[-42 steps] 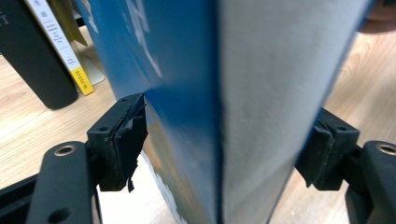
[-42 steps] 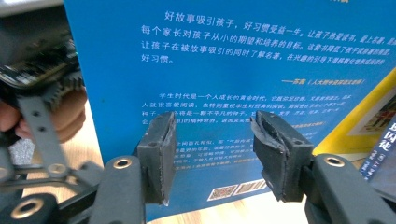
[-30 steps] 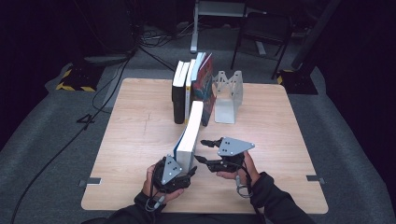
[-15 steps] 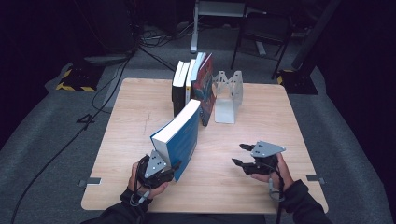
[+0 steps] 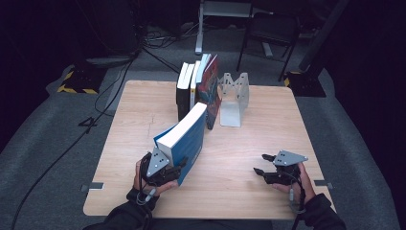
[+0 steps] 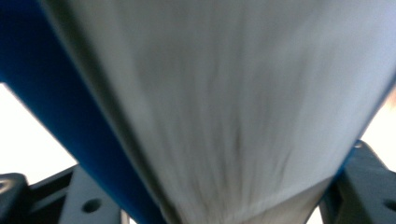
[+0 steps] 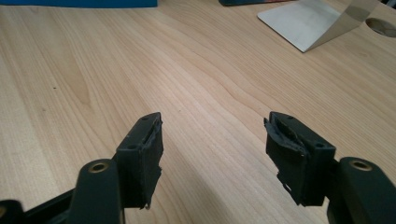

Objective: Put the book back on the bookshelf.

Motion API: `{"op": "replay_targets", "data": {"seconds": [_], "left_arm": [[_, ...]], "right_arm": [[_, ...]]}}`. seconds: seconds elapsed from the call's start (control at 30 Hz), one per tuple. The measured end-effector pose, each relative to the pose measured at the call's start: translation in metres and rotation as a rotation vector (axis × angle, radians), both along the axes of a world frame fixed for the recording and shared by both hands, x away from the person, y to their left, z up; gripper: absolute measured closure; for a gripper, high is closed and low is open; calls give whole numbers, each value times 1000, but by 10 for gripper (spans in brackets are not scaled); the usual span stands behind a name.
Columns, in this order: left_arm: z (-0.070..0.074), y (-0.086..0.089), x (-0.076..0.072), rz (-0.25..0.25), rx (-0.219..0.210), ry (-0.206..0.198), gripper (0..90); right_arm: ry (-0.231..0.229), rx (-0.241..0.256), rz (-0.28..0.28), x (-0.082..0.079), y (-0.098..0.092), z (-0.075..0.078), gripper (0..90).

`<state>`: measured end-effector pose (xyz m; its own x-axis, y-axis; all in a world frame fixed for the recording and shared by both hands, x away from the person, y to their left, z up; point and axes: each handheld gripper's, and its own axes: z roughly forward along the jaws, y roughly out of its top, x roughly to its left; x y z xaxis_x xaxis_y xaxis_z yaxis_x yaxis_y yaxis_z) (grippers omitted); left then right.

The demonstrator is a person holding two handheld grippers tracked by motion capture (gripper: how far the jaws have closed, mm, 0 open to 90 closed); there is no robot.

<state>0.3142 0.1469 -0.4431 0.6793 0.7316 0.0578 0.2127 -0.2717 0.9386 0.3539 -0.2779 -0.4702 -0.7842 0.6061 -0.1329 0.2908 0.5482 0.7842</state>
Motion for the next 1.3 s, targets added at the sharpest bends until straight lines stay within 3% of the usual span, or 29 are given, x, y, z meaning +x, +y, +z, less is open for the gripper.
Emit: {"op": "replay_targets", "data": {"seconds": [0.03, 0.07, 0.17, 0.2, 0.33, 0.37, 0.4, 0.43, 0.47, 0.57, 0.8, 0.9, 1.0, 1.1, 1.3], "left_arm": [[1, -1, 1, 4, -1, 1, 543], [2, 2, 5, -24, -27, 26, 583], [3, 2, 8, -53, -44, 31, 600], [3, -2, 9, -82, -53, 38, 599], [4, -10, 15, -115, -69, 57, 601], [5, -13, 17, -130, -81, 69, 601], [4, -18, 22, -157, -123, 94, 602], [4, -18, 22, -157, -123, 94, 603], [3, -29, 27, -197, -144, 116, 603], [3, -43, 29, -241, -132, 108, 602], [1, -83, 31, -399, -163, 147, 601], [3, -87, 28, -461, -143, 148, 599], [5, -83, 27, -516, -127, 157, 599], [8, -75, 26, -556, -84, 157, 591], [11, -63, 25, -578, -59, 164, 586]], "right_arm": [[1, 5, -3, 0, -1, 0, 365], [2, 4, -5, 0, -2, 0, 366], [4, 10, -8, 0, -3, 1, 367], [0, 15, -3, 0, -4, 1, 367], [-5, 23, -2, -2, -8, 3, 367], [-5, 23, -2, -2, -8, 3, 367], [-10, 15, -6, -2, -9, 3, 367], [-10, 15, -6, -2, -9, 3, 367], [-12, 28, -7, -3, -11, 4, 366], [-17, 34, -7, -4, -14, 6, 365], [-35, 63, 30, -8, -16, 13, 349], [-39, 68, 59, -12, -11, 16, 345], [-39, 81, 87, -14, -5, 19, 340], [-36, 99, 112, -14, 3, 24, 338], [-35, 115, 159, -10, 21, 32, 330]]}}
